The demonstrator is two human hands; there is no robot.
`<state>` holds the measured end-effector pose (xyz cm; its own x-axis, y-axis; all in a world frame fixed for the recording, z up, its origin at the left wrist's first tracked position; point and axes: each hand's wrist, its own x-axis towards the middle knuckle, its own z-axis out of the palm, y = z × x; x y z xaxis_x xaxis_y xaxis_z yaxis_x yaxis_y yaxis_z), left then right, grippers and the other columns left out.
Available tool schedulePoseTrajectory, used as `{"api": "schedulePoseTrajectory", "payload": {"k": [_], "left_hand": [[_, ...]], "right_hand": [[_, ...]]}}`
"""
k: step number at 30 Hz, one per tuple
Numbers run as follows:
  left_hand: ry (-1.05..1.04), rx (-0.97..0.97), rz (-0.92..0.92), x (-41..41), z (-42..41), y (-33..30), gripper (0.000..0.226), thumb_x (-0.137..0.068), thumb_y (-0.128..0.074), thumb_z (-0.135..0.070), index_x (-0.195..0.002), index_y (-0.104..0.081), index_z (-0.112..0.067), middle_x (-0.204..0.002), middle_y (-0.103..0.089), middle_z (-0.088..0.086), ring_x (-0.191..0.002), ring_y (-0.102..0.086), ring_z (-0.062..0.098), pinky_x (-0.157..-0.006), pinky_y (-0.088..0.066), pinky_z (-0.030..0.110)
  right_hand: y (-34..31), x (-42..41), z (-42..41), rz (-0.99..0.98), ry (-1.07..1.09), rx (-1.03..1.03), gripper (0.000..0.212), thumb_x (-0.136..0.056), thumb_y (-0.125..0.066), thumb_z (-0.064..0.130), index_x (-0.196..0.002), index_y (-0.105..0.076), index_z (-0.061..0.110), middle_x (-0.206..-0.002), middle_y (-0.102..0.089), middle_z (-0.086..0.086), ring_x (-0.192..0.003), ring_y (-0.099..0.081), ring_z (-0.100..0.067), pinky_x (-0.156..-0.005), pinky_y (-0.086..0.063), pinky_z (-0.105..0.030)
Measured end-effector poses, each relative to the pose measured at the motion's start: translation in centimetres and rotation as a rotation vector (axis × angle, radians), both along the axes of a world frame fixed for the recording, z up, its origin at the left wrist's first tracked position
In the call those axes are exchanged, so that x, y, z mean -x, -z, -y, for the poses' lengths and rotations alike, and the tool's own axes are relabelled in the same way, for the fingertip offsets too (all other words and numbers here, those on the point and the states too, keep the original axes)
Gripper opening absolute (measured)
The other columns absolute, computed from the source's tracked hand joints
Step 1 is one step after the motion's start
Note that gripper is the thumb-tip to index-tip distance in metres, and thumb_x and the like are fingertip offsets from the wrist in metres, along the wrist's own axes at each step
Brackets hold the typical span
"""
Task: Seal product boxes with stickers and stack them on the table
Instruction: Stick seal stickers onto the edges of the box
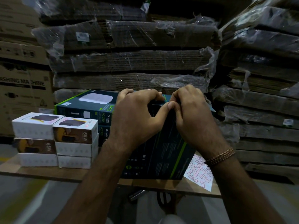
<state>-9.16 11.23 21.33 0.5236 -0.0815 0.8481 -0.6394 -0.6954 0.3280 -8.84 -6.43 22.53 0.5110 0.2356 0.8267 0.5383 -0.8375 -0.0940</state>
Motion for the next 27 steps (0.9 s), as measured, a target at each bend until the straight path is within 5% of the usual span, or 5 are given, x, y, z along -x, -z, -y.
{"api": "schedulePoseTrajectory", "payload": {"k": [18,23,27], "left_hand": [[-0.018,0.016,0.020,-0.3,0.0,0.0,0.034,-0.087,-0.069,-0.056,-0.107,-0.077,-0.029,-0.109,-0.079,-0.018,-0.107,-0.072,0.002,-0.117,-0.036,0.050],[-0.022,0.028,0.037,-0.5,0.0,-0.1,0.032,-0.087,-0.072,-0.058,-0.103,-0.079,-0.031,-0.103,-0.079,-0.019,-0.099,-0.073,0.002,-0.110,-0.044,0.050],[-0.041,0.026,0.040,-0.6,0.1,-0.3,0.034,-0.087,-0.072,-0.061,-0.104,-0.079,-0.032,-0.103,-0.079,-0.020,-0.097,-0.071,0.001,-0.109,-0.045,0.048]], "right_hand": [[-0.3,0.5,-0.3,-0.053,-0.010,-0.048,0.012,-0.100,-0.061,0.018,-0.096,-0.052,0.024,-0.100,-0.047,0.005,-0.101,-0.043,-0.016,-0.085,-0.031,-0.026],[-0.8,0.4,0.1,-0.074,-0.013,-0.070,0.010,-0.099,-0.065,0.022,-0.095,-0.056,0.025,-0.095,-0.048,0.011,-0.099,-0.044,-0.013,-0.077,-0.031,-0.012],[-0.5,0.5,0.0,-0.087,-0.064,-0.198,0.013,-0.099,-0.067,0.023,-0.107,-0.057,0.024,-0.097,-0.057,0.011,-0.099,-0.052,-0.011,-0.075,-0.036,-0.012]]}}
